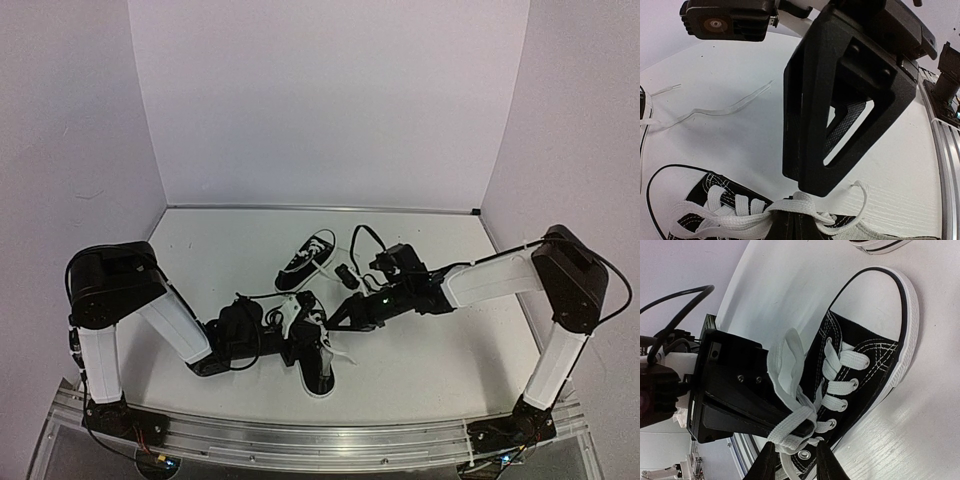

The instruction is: Tie the shoes

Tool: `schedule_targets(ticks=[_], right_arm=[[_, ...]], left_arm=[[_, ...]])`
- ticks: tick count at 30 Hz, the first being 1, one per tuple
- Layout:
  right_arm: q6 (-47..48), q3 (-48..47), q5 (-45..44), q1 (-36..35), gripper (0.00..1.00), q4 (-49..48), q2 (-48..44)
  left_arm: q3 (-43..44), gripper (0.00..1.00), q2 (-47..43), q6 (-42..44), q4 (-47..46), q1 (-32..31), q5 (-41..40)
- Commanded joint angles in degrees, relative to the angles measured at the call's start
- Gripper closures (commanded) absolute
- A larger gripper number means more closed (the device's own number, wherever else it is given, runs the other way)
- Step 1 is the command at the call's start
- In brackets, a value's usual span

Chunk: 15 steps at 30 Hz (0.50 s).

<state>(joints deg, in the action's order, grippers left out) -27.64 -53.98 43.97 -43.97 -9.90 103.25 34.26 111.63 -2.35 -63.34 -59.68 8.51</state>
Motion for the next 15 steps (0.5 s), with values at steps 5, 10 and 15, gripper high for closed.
schedule_targets(ticks=[5, 10, 15], right_arm=[[-0.64, -0.81, 1.62, -0.07, 0.77, -2.60, 2.58], [-1.26, -1.37, 3.19, -0.11, 0.78, -3.93, 3.40], [-1.64, -1.67, 4.29, -0.19, 0.78, -4.88, 3.86]], left_arm=[[1.77, 1.00, 0.03, 1.04, 0.14, -0.08, 1.85], [1.77, 1.00, 0.25, 1.01, 0.00, -0.08, 2.12], [1.96, 1.00, 0.17, 1.43, 0.52, -0.07, 2.26]])
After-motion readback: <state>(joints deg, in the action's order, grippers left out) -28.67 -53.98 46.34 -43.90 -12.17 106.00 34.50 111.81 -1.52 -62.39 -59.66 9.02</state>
